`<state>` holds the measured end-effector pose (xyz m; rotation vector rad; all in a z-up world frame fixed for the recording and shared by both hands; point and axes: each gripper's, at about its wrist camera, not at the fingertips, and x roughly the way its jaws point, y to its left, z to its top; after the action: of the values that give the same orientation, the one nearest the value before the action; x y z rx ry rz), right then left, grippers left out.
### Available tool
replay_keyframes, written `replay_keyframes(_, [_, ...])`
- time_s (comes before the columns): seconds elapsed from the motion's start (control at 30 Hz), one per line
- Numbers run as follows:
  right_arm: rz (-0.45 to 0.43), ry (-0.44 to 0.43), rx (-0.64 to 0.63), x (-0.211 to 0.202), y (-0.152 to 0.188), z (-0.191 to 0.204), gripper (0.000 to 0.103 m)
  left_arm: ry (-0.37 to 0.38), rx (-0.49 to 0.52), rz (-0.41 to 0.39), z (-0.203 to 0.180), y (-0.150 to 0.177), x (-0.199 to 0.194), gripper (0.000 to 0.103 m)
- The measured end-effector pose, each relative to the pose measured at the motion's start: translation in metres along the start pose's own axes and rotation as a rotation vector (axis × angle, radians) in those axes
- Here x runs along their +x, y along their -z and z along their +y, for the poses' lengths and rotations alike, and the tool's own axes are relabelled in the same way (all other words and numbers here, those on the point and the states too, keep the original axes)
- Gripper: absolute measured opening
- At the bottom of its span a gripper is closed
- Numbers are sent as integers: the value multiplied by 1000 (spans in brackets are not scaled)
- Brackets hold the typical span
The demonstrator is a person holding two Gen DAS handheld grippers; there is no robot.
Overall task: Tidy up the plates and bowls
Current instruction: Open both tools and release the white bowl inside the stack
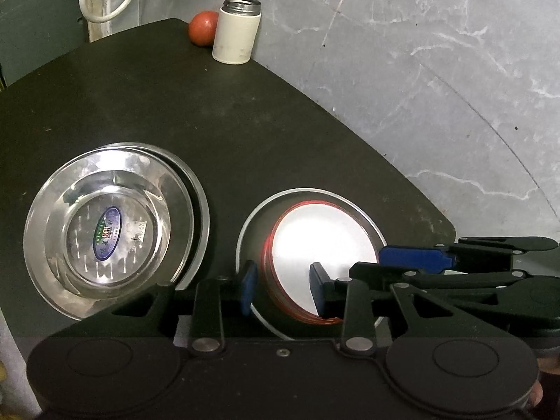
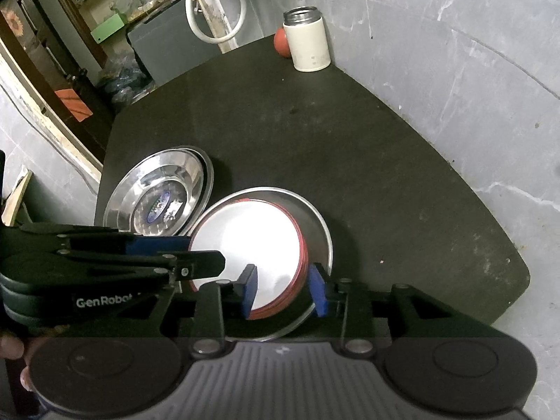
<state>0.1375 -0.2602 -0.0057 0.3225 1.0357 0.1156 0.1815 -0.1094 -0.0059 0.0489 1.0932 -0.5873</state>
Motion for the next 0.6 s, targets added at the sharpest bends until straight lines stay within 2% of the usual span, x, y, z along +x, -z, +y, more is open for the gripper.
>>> replay_keyframes(0.07, [-11, 1, -1, -3, 1, 0, 46, 5, -7, -7, 2, -1, -2, 36])
replay_keyframes(0.13, [-18, 16, 6, -5, 1, -2, 60, 12, -14, -13, 3, 0, -4, 37])
replay_keyframes(0.17, [-21, 25, 15, -6, 2, -4, 62, 14, -14, -17, 4, 0, -5, 40])
replay_keyframes(0.23, [-34, 26, 39, -9, 4, -9, 72, -12, -11, -33, 4, 0, -9, 55])
replay_keyframes(0.27, [-44, 32, 51, -11, 5, -12, 75, -47, -12, -42, 5, 0, -12, 72])
replay_keyframes(0.3, [-54, 39, 62, -14, 5, -15, 84, -68, -15, -56, 6, 1, -14, 82])
replay_keyframes(0.33, [-64, 45, 71, -16, 6, -18, 90, -63, -20, -74, 8, 2, -18, 84])
replay_keyframes(0.43, [-83, 68, 100, -21, 10, -27, 96, -29, -56, -101, 16, 6, -26, 92])
replay_keyframes(0.47, [-88, 79, 110, -22, 11, -30, 98, -40, -67, -105, 17, 7, -28, 97])
replay_keyframes(0.6, [-99, 118, 157, -22, 14, -41, 102, -80, -126, -94, 28, 11, -31, 101])
